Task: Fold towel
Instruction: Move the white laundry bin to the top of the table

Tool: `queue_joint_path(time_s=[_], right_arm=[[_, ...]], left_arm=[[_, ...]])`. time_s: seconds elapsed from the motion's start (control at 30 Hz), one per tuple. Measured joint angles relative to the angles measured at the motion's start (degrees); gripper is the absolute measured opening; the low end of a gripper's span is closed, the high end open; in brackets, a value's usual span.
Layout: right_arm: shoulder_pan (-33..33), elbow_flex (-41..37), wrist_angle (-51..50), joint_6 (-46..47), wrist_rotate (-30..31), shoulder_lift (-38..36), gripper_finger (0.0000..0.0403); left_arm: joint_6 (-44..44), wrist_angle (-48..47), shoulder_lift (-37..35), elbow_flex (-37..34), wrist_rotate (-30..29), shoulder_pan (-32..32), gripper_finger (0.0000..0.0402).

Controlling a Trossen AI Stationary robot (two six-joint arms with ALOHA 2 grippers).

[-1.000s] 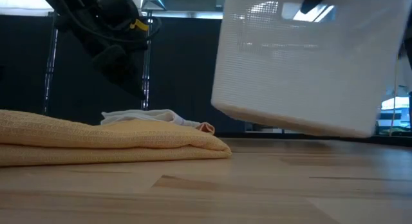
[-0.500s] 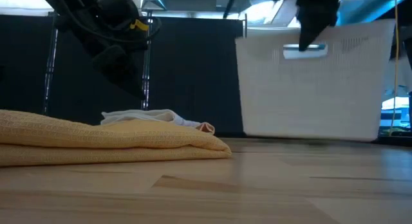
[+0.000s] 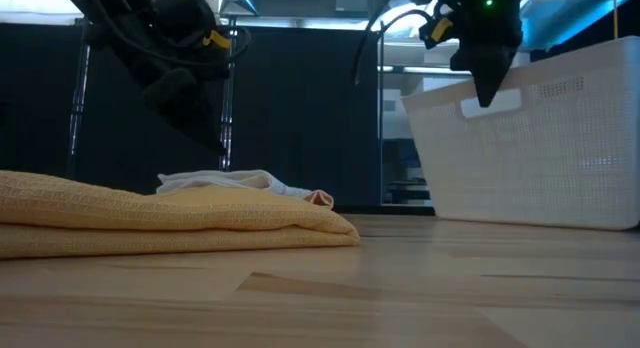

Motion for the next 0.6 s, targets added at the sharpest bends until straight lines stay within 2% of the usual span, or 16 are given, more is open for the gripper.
queue_joint_path(time_s=[0.2, 0.37, 0.6], right_arm=[[0.2, 0.0, 0.1, 0.0, 1.7, 0.0, 0.0068], [0.2, 0.1, 0.3, -0.3, 2.5, 0.0, 0.0124], [0.2, 6.0, 0.5, -2.8, -2.6, 0.0, 0.0190]], left_arm=[[0.0, 0.0, 0.0, 0.0, 0.0, 0.0, 0.0186], [0.0, 0.0, 0.0, 0.0, 0.0, 0.0, 0.0186], [-0.8, 0.0, 0.0, 0.0, 0.0, -0.3, 0.0186]])
